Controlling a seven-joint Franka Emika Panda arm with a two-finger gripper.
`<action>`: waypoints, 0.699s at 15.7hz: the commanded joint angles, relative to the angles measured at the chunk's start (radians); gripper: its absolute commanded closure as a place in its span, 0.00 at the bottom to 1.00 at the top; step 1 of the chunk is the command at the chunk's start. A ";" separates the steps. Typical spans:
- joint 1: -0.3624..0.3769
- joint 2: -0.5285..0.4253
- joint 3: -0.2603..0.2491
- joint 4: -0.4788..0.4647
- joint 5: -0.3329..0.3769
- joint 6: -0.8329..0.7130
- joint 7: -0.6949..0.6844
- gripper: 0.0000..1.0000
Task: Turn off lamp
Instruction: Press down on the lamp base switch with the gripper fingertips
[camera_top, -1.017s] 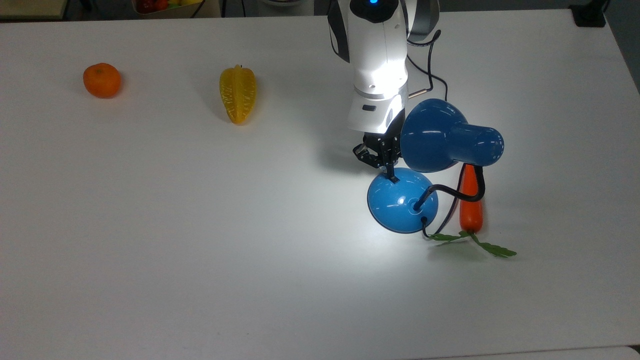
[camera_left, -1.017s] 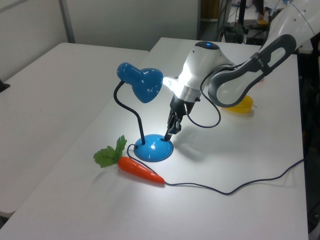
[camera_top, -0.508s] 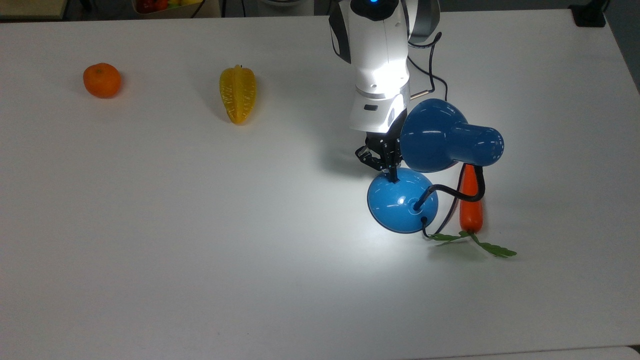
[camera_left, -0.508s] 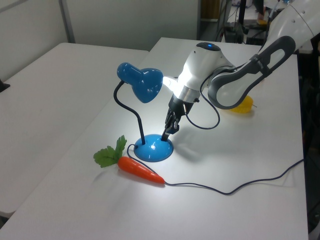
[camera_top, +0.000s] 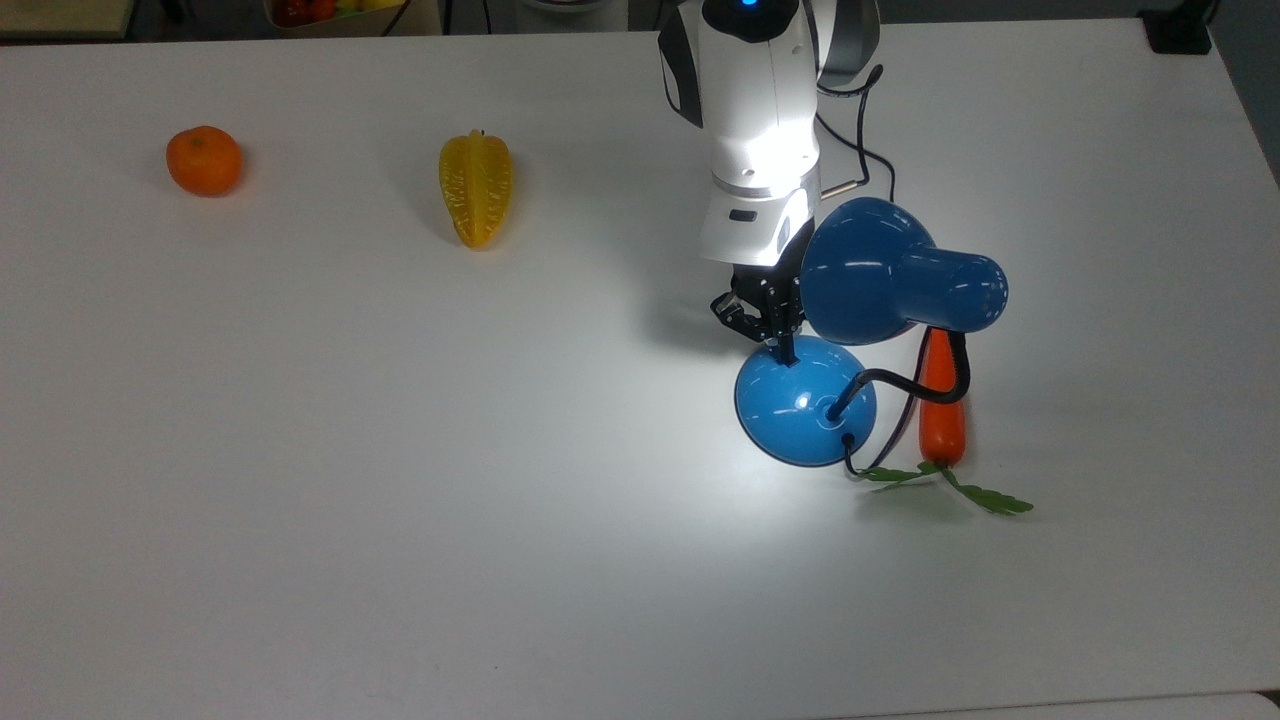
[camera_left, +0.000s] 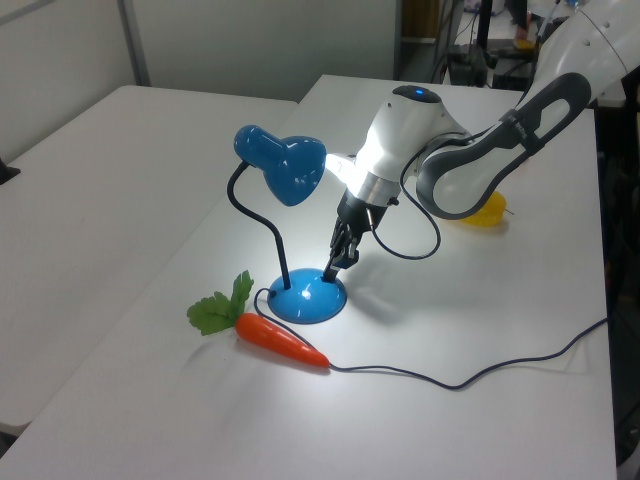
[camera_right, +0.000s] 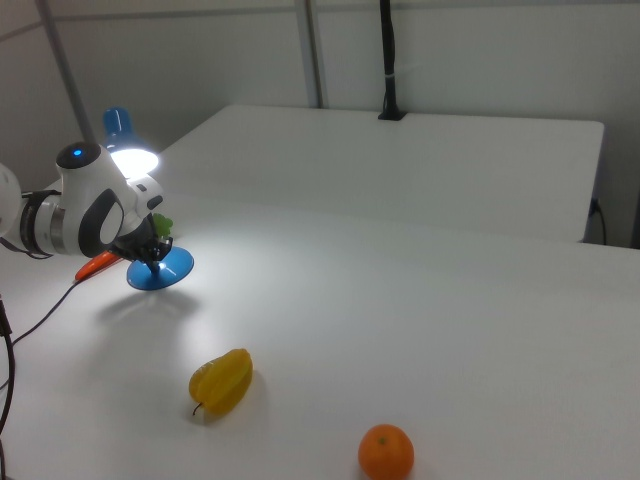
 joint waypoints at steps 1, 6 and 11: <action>0.004 0.009 -0.002 -0.031 -0.012 0.026 -0.012 1.00; 0.000 0.009 -0.002 -0.039 -0.012 0.020 -0.012 1.00; -0.002 -0.002 -0.002 -0.063 -0.014 0.006 -0.012 1.00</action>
